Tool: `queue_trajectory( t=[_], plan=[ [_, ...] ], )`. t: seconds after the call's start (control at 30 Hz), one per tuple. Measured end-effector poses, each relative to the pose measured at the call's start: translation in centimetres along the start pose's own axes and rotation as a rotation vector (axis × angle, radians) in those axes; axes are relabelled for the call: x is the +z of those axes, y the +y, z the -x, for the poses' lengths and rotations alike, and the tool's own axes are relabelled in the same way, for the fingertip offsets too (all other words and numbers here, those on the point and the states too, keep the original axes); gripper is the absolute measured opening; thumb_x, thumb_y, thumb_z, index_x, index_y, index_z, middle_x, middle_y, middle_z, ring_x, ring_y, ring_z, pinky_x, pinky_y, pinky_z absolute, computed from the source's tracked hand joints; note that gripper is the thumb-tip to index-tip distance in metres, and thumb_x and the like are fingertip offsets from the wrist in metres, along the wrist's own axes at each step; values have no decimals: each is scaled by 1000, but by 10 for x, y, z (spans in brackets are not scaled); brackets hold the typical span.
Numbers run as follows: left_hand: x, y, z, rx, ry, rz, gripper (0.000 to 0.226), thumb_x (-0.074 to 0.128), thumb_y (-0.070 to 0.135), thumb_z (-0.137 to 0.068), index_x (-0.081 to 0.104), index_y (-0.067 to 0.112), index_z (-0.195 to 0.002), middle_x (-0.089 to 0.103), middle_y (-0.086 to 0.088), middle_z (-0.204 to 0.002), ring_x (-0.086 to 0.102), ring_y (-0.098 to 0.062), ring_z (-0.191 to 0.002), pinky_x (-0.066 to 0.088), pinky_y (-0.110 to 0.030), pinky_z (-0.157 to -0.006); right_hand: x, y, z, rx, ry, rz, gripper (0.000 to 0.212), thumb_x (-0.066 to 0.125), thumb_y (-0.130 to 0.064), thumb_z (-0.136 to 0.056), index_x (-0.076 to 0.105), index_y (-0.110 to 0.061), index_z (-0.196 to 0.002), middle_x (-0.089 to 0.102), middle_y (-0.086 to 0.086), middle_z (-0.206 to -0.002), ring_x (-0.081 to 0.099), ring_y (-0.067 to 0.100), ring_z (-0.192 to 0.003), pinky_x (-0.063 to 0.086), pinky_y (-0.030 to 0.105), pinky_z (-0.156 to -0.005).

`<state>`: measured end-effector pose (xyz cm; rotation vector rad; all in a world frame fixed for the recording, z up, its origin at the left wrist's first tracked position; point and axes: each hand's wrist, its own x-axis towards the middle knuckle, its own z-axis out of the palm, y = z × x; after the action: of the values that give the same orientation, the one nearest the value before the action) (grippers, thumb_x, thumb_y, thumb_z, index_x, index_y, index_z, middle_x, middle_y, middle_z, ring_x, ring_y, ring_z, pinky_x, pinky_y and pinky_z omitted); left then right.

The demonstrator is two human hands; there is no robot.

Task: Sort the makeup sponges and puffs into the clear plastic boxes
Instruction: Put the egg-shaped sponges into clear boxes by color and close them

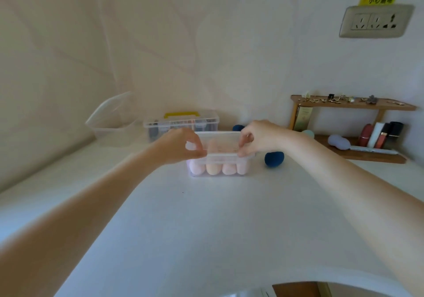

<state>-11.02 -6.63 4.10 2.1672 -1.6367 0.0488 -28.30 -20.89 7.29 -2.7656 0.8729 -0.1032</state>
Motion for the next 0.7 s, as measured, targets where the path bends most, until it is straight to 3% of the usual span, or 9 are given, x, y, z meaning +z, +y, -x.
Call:
queue_trajectory(
  t=[0.07, 0.13, 0.27, 0.4, 0.57, 0.7],
  plan=[
    [1, 6, 3, 7, 6, -81, 24, 70, 36, -79, 68, 19, -96, 60, 2, -112, 54, -16, -99, 41, -28, -87, 4, -5, 8, -18, 32, 2, 28, 74, -34, -76, 64, -20, -97, 61, 0, -111, 58, 21, -108, 43, 24, -72],
    [3, 10, 4, 19, 11, -158, 29, 70, 33, -78, 65, 17, -102, 57, -1, -118, 54, -20, -107, 40, -28, -87, 9, -7, 12, -37, 87, 27, 28, 72, -30, -79, 61, -15, -101, 59, 3, -117, 55, 23, -109, 33, 20, -60],
    [8, 17, 3, 21, 37, -268, 33, 68, 30, -81, 61, 14, -108, 53, -3, -123, 53, -21, -112, 33, -23, -78, 18, -5, 16, -57, 147, 31, 24, 70, -29, -80, 52, -19, -93, 53, 5, -107, 50, 25, -95, 30, 24, -59],
    [9, 19, 1, 29, 58, -312, 34, 67, 31, -82, 59, 12, -110, 52, -4, -123, 53, -22, -111, 39, -25, -84, 23, -2, 23, -119, 197, 44, 23, 66, -28, -84, 49, -18, -94, 47, -3, -88, 43, 17, -81, 23, 23, -51],
    [4, 15, -3, 34, 22, -306, 33, 69, 32, -80, 61, 13, -106, 53, -3, -117, 53, -21, -107, 33, -22, -76, 19, -9, 20, -137, 176, 116, 24, 67, -25, -81, 46, -19, -90, 48, -2, -86, 44, 19, -82, 26, 23, -51],
    [-9, -4, -5, -22, -42, -308, 33, 71, 31, -78, 61, 12, -103, 54, -2, -115, 52, -19, -100, 34, -24, -77, 19, -32, 1, -189, 145, 163, 25, 67, -20, -80, 42, -19, -84, 41, -7, -73, 44, 19, -79, 27, 22, -50]
  ],
)
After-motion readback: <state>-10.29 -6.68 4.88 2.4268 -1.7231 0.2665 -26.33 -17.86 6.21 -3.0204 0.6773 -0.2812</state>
